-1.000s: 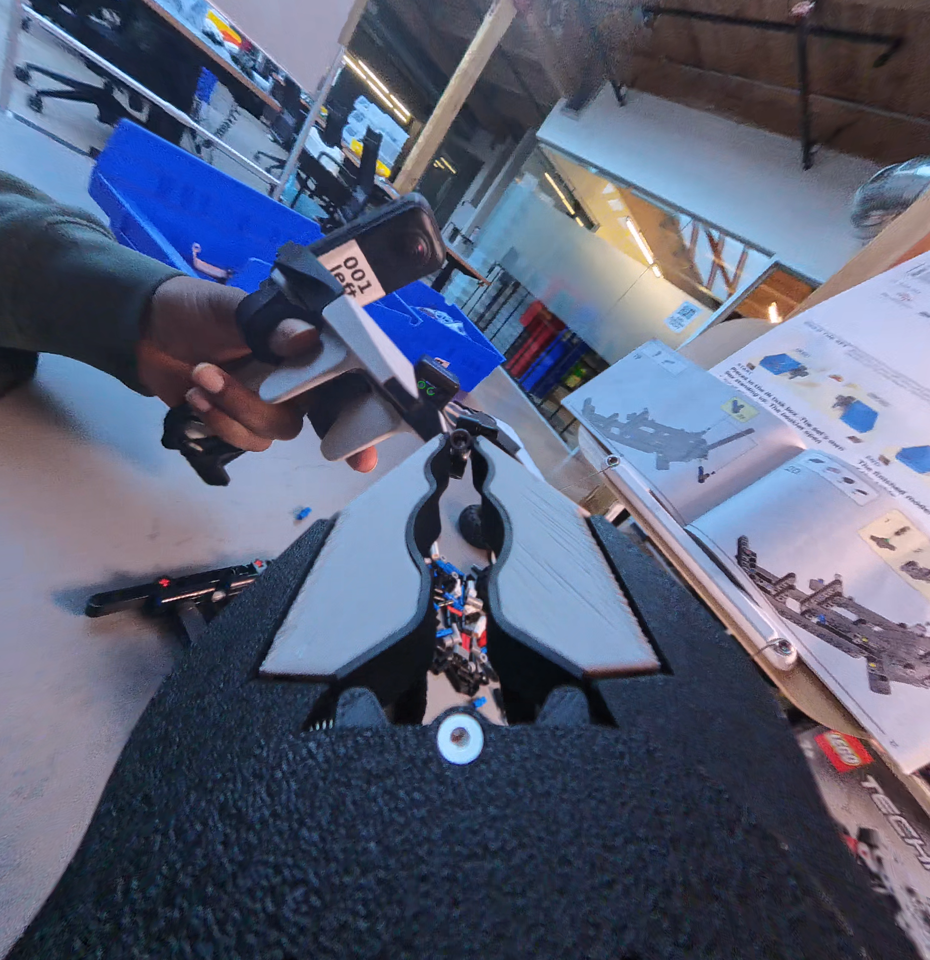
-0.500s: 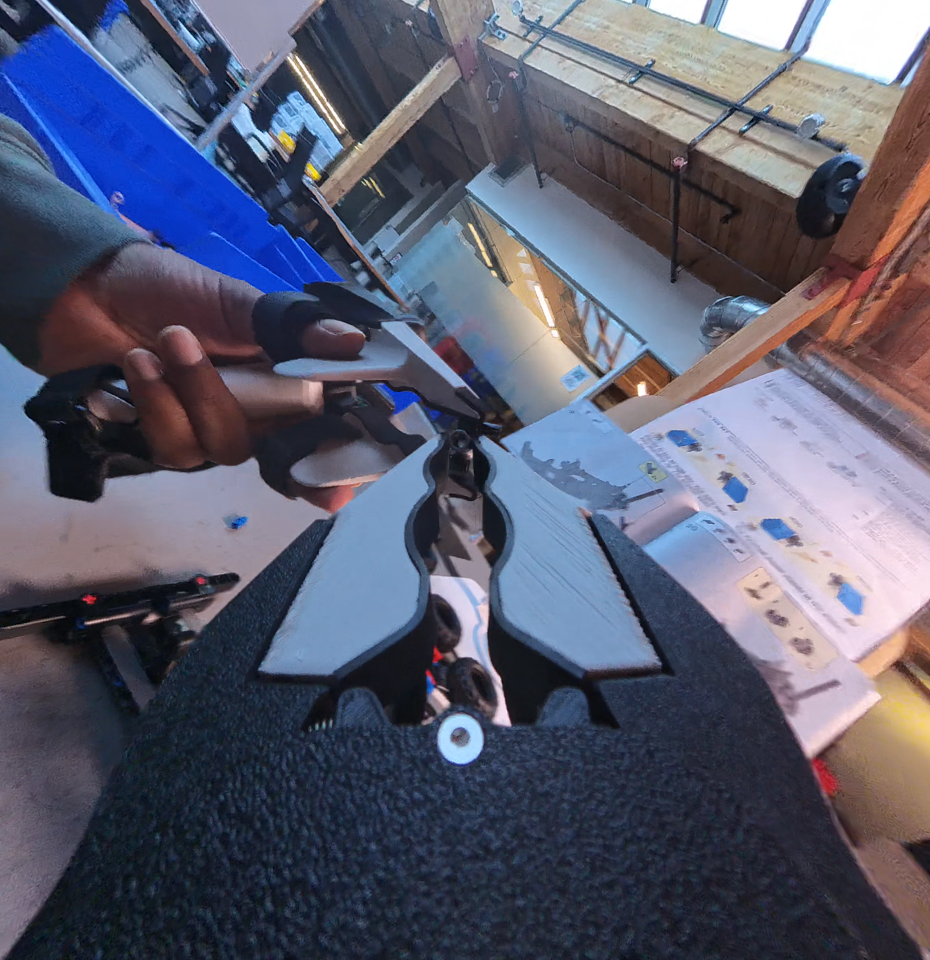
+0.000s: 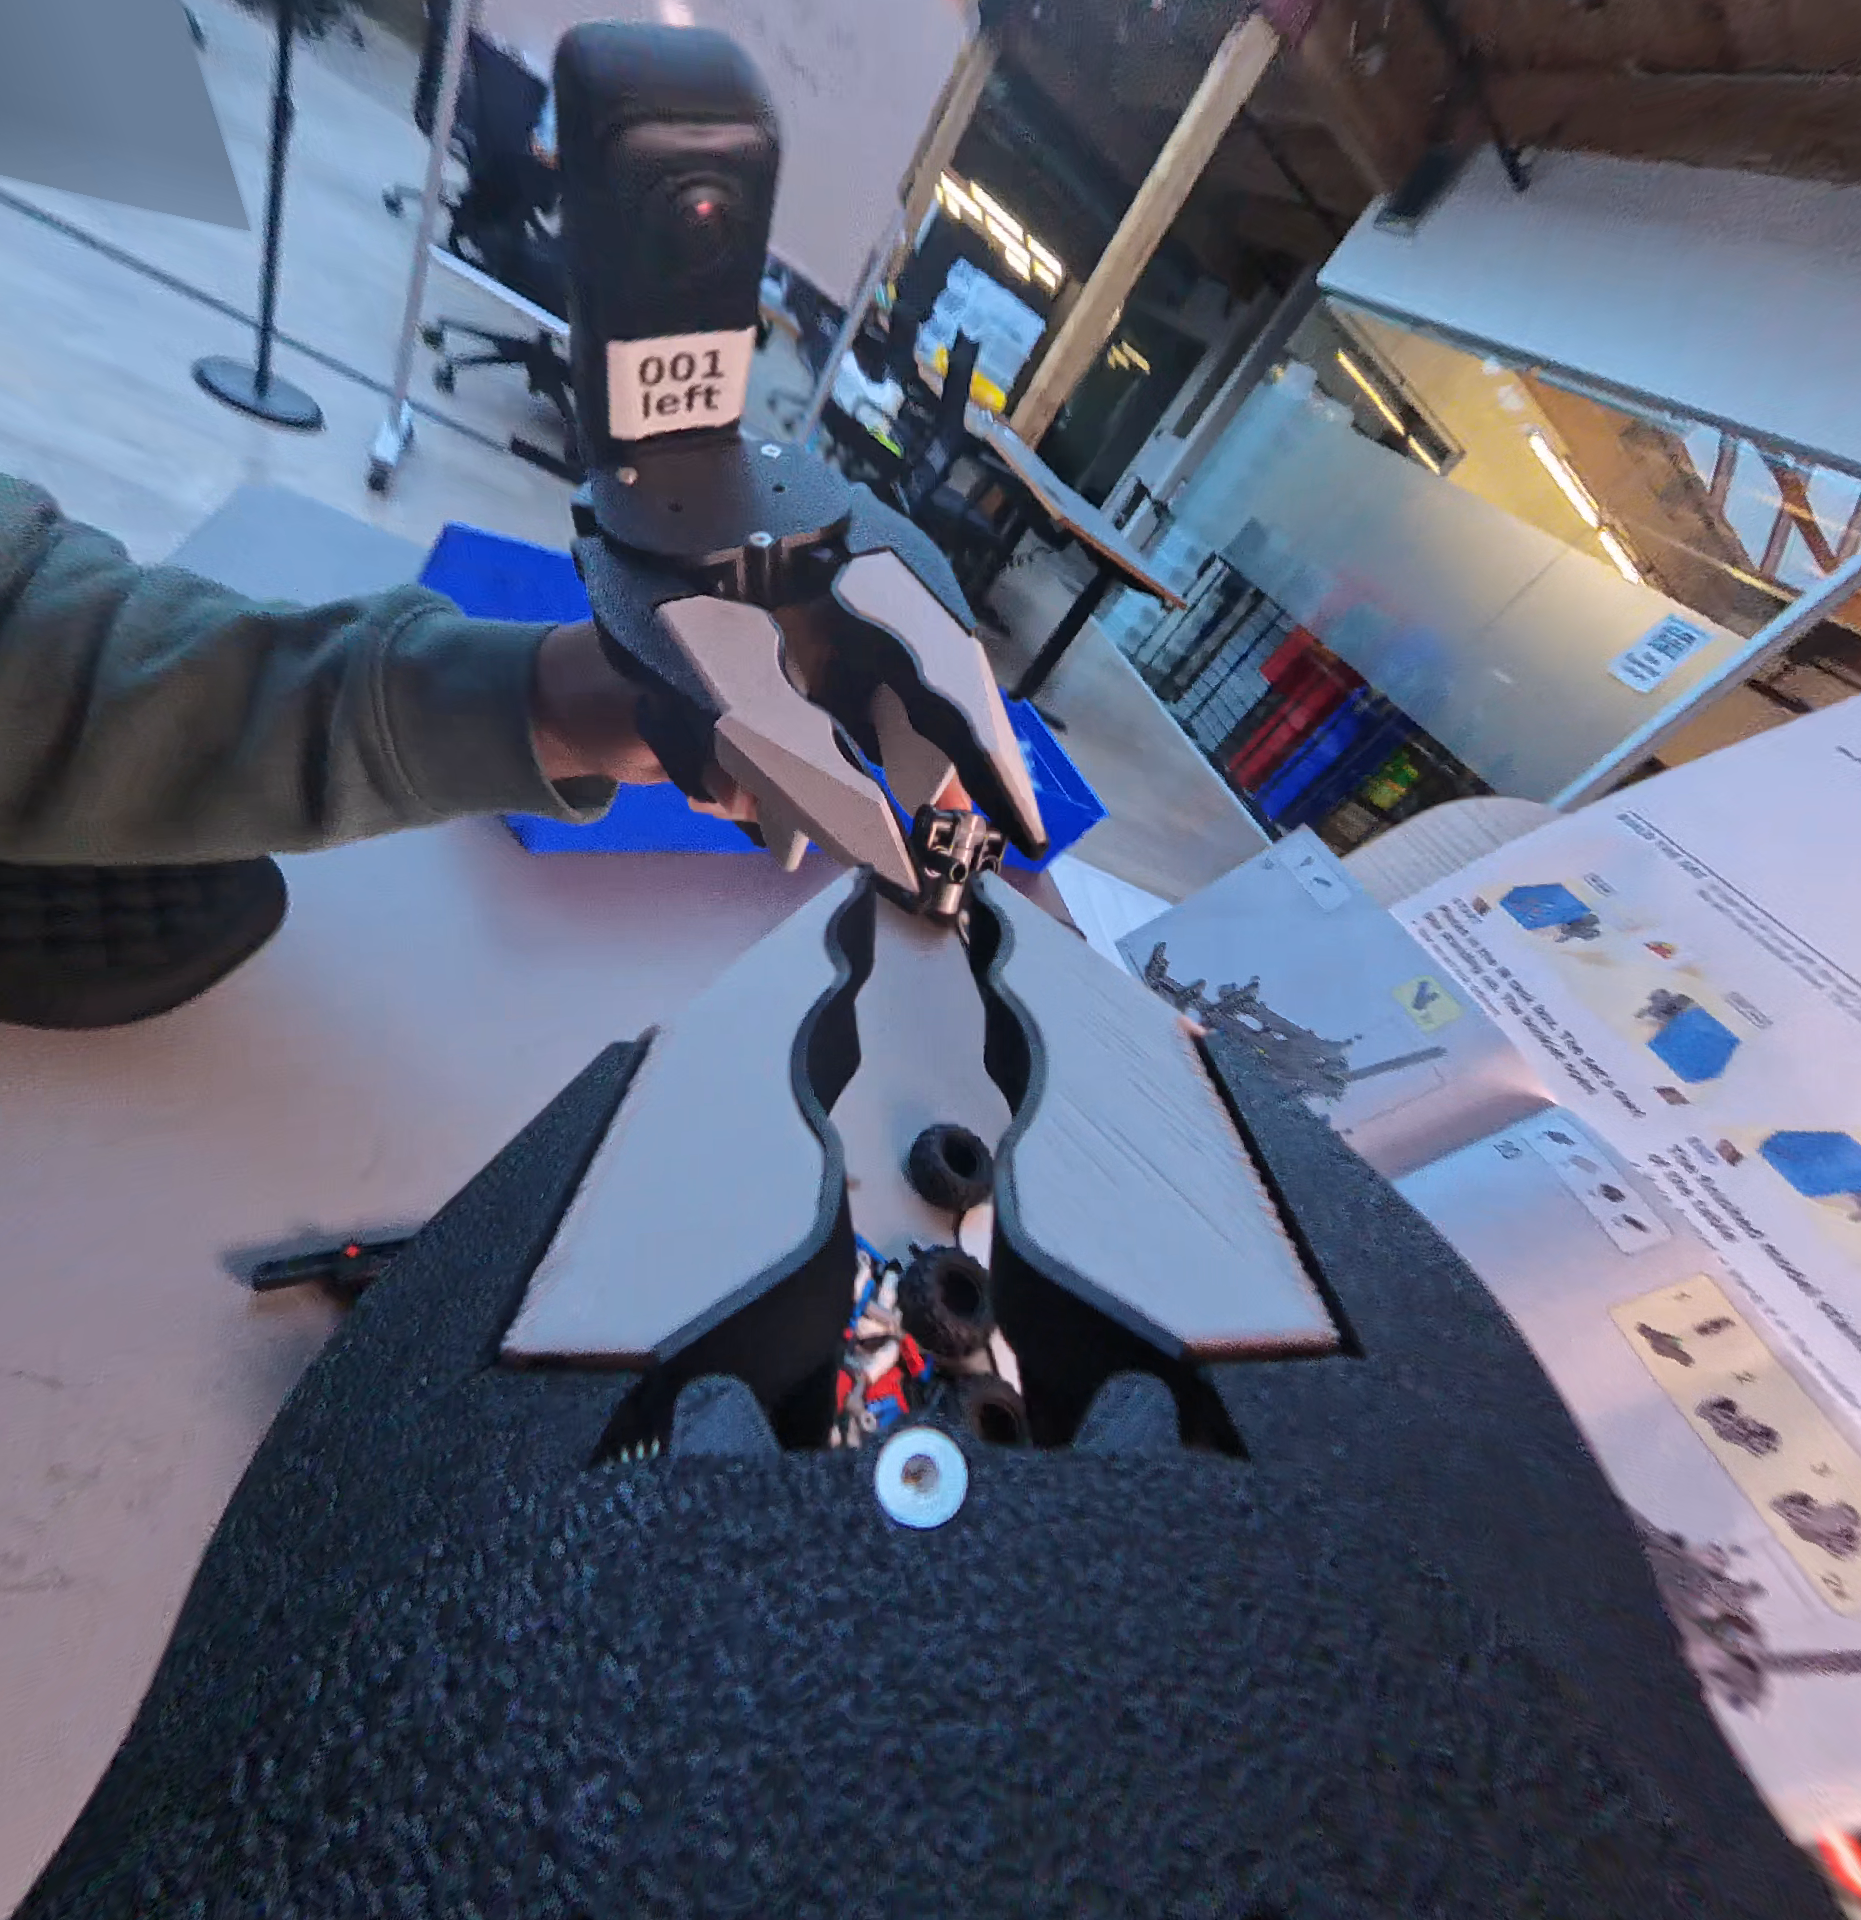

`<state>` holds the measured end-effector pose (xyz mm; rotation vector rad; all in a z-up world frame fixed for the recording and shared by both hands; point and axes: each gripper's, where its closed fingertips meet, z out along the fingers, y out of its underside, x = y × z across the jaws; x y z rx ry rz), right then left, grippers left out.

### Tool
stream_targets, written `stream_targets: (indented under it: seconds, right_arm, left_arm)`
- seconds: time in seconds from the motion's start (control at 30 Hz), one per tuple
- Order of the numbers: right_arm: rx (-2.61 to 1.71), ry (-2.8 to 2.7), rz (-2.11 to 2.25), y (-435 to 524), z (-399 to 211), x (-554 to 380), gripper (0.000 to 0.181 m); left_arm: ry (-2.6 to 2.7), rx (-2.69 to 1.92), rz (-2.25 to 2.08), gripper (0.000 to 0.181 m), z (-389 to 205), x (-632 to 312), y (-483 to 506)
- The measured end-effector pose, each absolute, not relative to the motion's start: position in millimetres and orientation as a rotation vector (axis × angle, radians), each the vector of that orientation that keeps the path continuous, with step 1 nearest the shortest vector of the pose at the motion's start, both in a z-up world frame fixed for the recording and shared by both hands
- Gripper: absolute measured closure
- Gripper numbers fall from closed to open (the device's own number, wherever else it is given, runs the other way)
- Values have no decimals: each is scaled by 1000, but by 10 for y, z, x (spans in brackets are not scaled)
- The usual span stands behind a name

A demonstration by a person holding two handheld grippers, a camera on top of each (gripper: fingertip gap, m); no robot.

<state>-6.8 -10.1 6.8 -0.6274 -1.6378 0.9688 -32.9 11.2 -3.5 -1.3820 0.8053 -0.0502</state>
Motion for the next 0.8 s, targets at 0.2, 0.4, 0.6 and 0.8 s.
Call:
stream_targets:
  seconds: [0.2, 0.4, 0.6, 0.8]
  right_arm:
    - [-742, -1659, 1343, -142, -8, -108, 163]
    - [-704, -1708, 1396, -276, -82, -116, 174]
    - [-711, -1759, 1393, -265, -161, -94, 176]
    - [-590, -1766, 1389, -314, -97, 13, 178]
  left_arm:
    - [921, -1209, 303, 155, -7, -147, -49]
    - [996, -1186, 430, 154, -70, -91, -69]
    - [1046, -1173, 477, 154, -124, -69, -84]
    - [1014, -1167, 155, 148, -79, 44, -204]
